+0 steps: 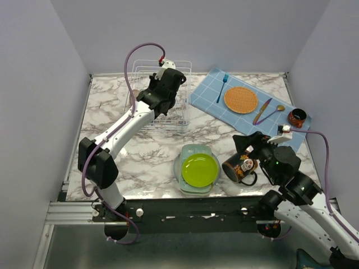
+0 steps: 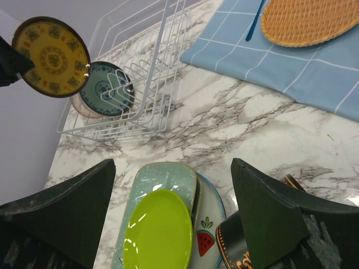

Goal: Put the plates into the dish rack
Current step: Insert the plate into the dish rack.

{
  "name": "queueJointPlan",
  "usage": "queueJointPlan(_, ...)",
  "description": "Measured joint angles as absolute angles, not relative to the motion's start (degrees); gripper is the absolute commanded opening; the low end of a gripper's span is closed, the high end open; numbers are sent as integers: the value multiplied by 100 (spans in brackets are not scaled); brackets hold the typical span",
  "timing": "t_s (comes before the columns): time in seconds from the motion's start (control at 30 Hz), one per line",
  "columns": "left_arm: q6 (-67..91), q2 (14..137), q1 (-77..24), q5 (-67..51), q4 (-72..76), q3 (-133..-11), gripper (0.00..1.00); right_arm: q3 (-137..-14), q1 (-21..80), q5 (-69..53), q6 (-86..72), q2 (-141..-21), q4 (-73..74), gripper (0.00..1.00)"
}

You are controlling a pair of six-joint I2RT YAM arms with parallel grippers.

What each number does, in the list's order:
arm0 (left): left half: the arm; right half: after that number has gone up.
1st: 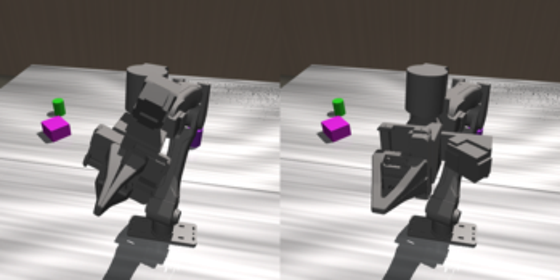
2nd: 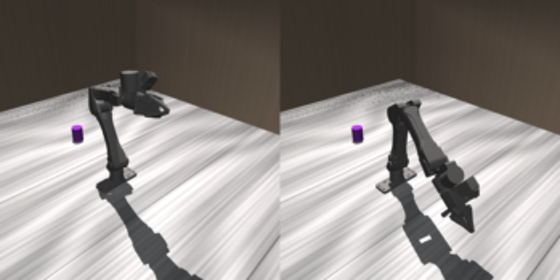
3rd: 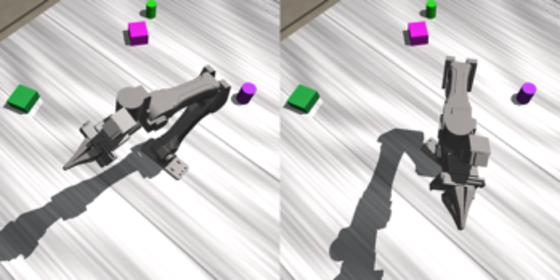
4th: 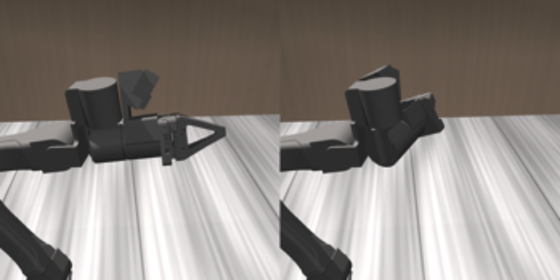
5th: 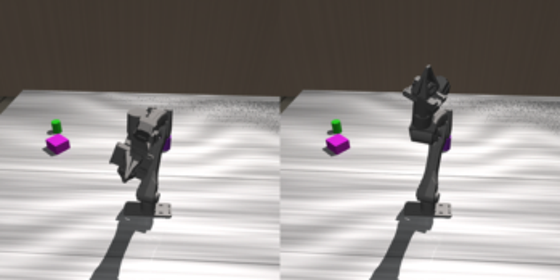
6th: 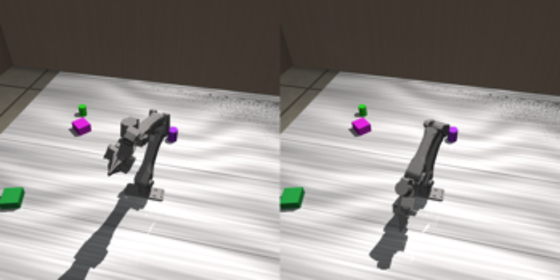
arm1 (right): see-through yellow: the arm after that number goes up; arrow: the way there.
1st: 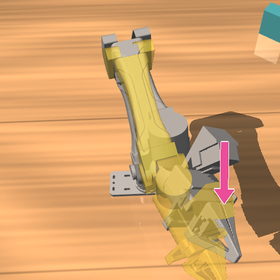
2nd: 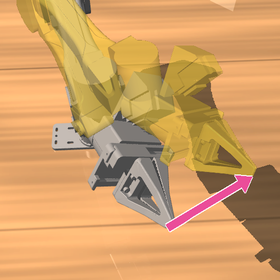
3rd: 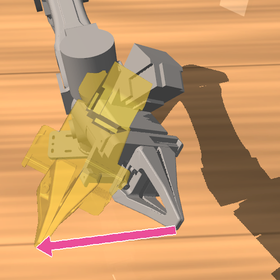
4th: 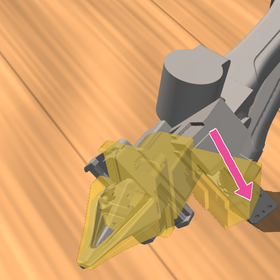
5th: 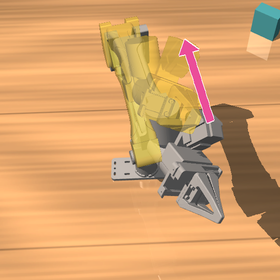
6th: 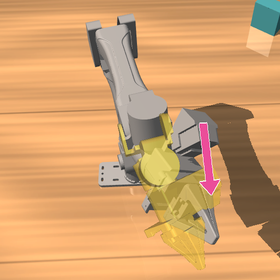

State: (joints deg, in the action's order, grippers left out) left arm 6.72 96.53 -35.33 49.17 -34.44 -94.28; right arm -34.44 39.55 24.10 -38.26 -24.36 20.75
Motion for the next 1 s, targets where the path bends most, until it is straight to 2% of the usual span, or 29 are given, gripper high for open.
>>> queueJointPlan(0.63,563,10396,-3371,5183,-3485,-9406,0,-3441,3955,2412,-3785,-2471,2327,92)
queueJointPlan(1.0,611,10969,-3260,4831,-3487,-9515,0,-3417,3955,2418,-3745,-2506,2331,92)
